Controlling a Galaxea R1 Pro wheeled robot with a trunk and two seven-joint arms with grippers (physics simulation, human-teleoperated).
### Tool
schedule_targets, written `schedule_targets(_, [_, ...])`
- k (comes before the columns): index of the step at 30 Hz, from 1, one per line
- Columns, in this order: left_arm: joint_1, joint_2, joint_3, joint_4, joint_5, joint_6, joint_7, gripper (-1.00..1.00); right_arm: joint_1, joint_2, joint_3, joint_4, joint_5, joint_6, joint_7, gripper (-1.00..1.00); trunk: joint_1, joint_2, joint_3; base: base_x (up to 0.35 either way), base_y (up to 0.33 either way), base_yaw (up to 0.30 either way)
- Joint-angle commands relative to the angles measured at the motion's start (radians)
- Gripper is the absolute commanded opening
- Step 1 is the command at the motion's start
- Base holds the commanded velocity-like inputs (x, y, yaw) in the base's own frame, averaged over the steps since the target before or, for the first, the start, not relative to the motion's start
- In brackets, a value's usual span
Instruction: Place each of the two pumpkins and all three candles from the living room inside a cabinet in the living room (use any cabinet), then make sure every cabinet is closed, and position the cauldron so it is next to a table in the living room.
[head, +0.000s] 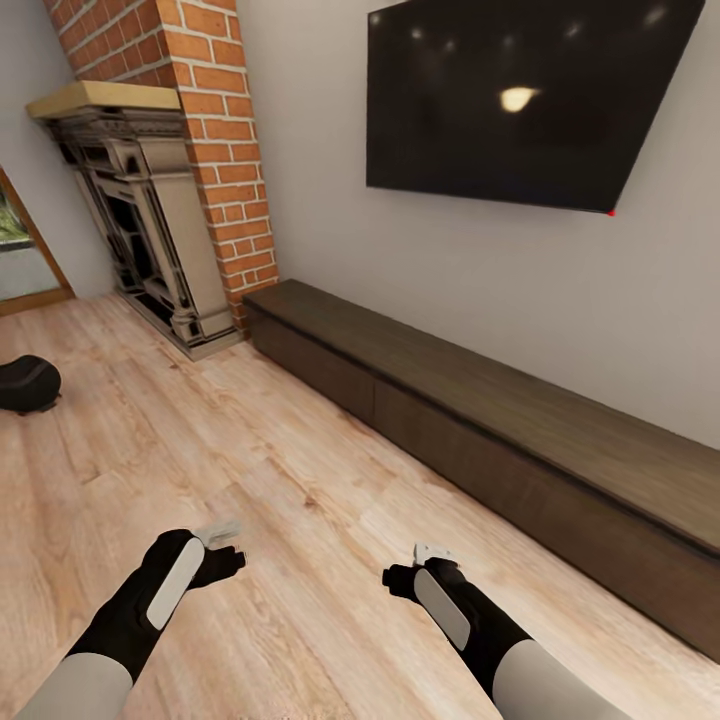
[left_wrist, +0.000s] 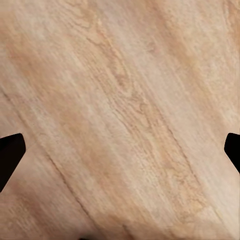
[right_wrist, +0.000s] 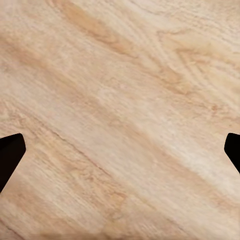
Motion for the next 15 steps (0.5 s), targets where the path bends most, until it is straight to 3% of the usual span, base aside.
schedule_targets(1, [-0.001, 0.001, -0.004, 0.000, 0.010, 0.002, 0.010, 1.00, -0.001, -0.001, 0.004, -0.001, -0.009, 0.001, -0.008, 1.00, 0.000, 0.000, -0.002, 0.000, 0.000, 0.238])
schedule_targets(15, [-0.001, 0.002, -0.004, -0.001, 0.010, 0.002, 0.010, 1.00, -0.001, -0.001, 0.004, 0.002, -0.009, -0.003, -0.003, 1.00, 0.000, 0.000, -0.014, 0.000, 0.000, 0.238])
